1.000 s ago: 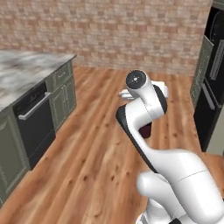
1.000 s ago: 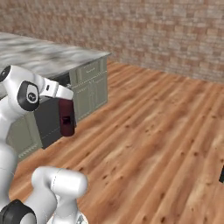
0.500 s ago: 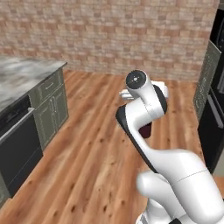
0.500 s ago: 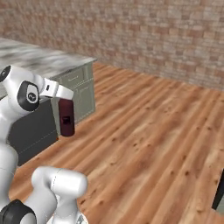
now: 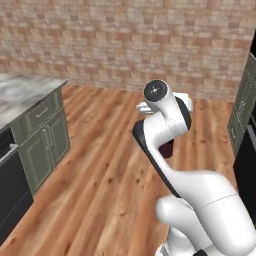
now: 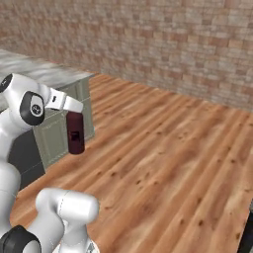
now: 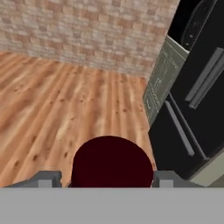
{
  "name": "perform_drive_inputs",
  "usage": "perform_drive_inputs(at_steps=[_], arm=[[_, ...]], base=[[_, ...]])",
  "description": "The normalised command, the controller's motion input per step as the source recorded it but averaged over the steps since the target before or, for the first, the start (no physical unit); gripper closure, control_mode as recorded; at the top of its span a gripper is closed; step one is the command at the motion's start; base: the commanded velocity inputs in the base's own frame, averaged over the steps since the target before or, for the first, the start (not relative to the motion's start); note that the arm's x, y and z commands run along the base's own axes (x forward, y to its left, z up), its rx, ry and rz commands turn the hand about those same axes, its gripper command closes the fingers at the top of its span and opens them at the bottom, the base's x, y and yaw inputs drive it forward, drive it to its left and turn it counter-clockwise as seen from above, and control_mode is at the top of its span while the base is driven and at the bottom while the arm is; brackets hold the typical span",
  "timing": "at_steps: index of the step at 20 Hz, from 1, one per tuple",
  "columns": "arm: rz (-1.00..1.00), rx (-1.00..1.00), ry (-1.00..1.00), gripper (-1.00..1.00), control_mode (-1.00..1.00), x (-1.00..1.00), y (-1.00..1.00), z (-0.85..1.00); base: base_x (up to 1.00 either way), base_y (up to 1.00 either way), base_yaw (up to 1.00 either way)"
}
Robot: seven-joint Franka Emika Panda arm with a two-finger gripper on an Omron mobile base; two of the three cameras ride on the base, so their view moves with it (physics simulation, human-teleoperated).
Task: There is a wine glass and glass cup on the dining counter. Place the wine bottle next to the wine glass and the juice bottle next to the glass cup.
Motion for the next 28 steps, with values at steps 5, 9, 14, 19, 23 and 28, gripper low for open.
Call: perform_drive_inputs(at_steps=[5, 9, 14, 19, 23, 28], arm=[[0.00, 0.00, 0.00, 1.00, 1.00, 0.00, 0.00, 0.00], [0.00, 0.00, 0.00, 1.00, 1.00, 0.00, 0.00, 0.00], [0.00, 0.00, 0.00, 1.00, 1.00, 0.00, 0.00, 0.00], [0.00, 0.00, 0.00, 1.00, 1.00, 0.00, 0.00, 0.00], [0.00, 0.00, 0.00, 1.00, 1.00, 0.00, 0.00, 0.00], [0.00, 0.00, 0.00, 1.00, 1.00, 0.00, 0.00, 0.00]], base=[[0.88, -0.30, 0.06], [0.88, -0.30, 0.07], [0.89, -0.27, 0.08], [0.90, -0.25, 0.09], [0.90, -0.24, 0.11], [0.91, -0.21, 0.12]])
